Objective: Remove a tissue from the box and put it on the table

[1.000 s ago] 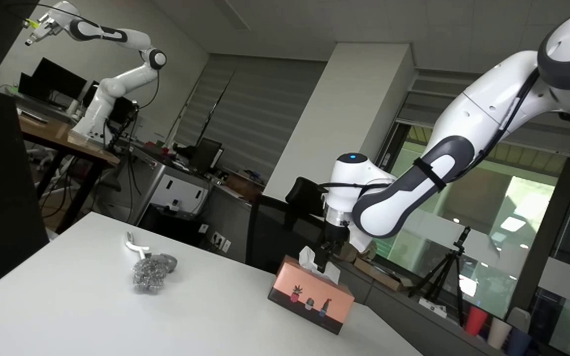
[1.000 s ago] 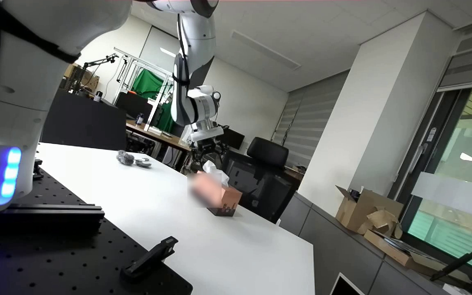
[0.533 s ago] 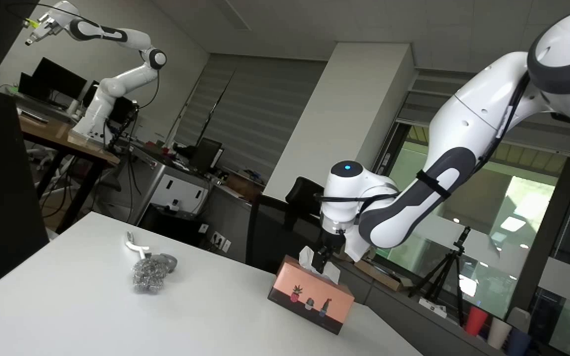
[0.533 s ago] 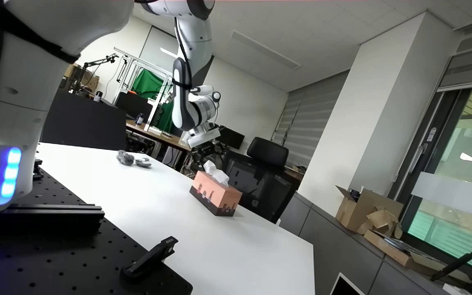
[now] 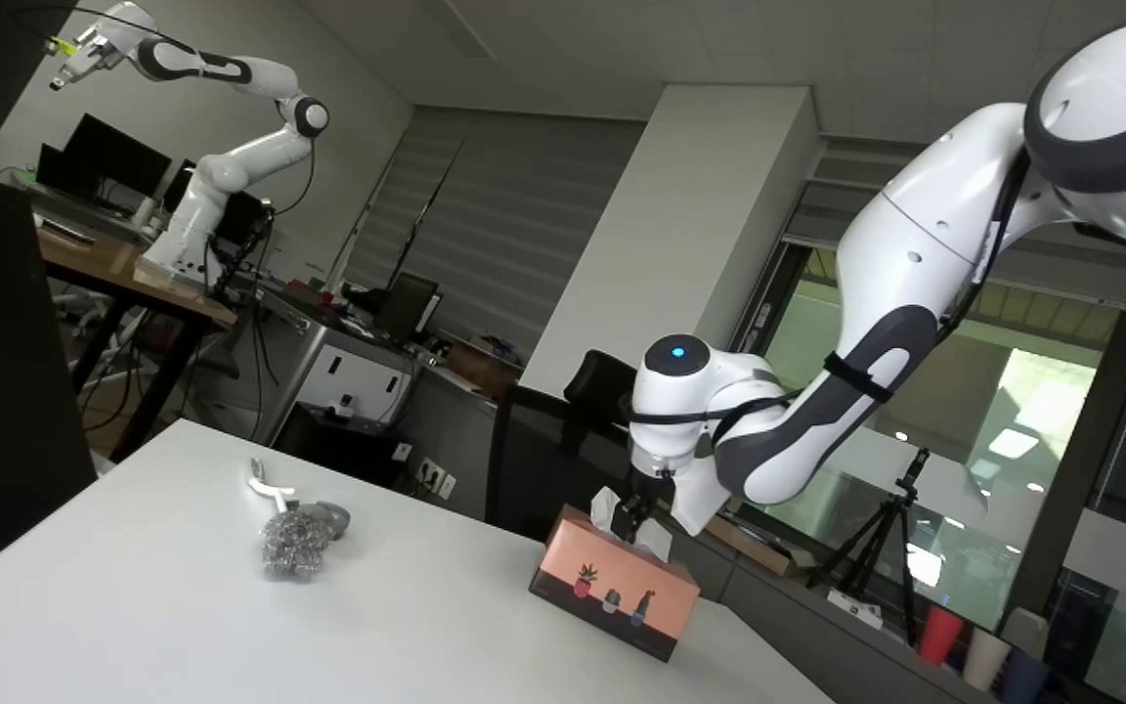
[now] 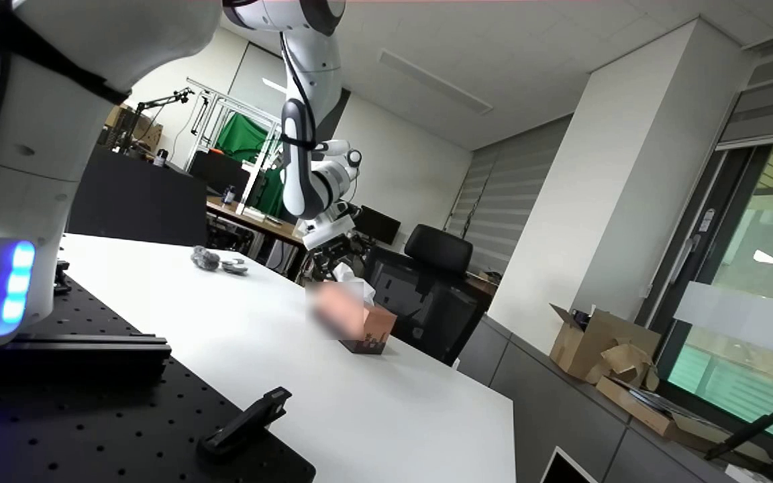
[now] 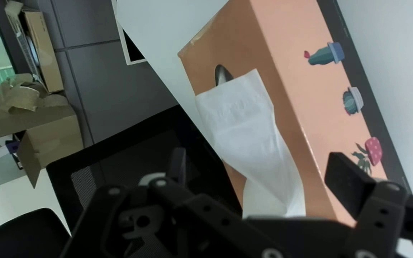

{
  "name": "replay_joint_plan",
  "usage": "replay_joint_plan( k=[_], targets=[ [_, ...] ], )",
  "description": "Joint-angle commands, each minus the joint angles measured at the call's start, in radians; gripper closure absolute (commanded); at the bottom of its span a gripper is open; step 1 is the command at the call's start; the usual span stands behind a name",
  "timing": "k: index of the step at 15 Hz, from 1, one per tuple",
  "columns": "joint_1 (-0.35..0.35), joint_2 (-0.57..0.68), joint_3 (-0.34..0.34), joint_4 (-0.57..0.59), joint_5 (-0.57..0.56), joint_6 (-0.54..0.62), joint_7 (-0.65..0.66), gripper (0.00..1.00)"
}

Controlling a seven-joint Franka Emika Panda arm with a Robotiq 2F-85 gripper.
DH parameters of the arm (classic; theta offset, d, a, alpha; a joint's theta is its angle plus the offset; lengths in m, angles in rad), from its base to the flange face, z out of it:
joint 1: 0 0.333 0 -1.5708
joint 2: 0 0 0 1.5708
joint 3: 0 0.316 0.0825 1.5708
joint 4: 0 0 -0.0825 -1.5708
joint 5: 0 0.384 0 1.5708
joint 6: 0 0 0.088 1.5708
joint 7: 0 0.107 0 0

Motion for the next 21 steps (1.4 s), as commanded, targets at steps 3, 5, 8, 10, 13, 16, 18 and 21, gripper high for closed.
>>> replay_joint_plan(
  k=[3, 5, 8, 10, 13, 16, 18, 21],
  targets=[
    [0.016, 0.059, -0.038, 0.056, -0.062, -0.011, 0.147, 0.0],
    [0.015, 0.077, -0.047, 0.073, -0.065, -0.016, 0.171, 0.0],
    [0.02, 0.1, -0.065, 0.096, -0.086, -0.022, 0.223, 0.0],
    [0.027, 0.11, -0.078, 0.111, -0.11, -0.023, 0.286, 0.26],
    [0.039, 0.118, -0.095, 0.127, -0.148, -0.028, 0.38, 0.47],
    [0.054, 0.121, -0.108, 0.135, -0.183, -0.054, 0.444, 0.67],
    [-0.051, 0.09, 0.036, 0.145, -0.271, -0.172, 0.456, 0.81],
    [-0.132, 0.077, 0.141, 0.163, -0.261, -0.272, 0.419, 0.99]
  ],
)
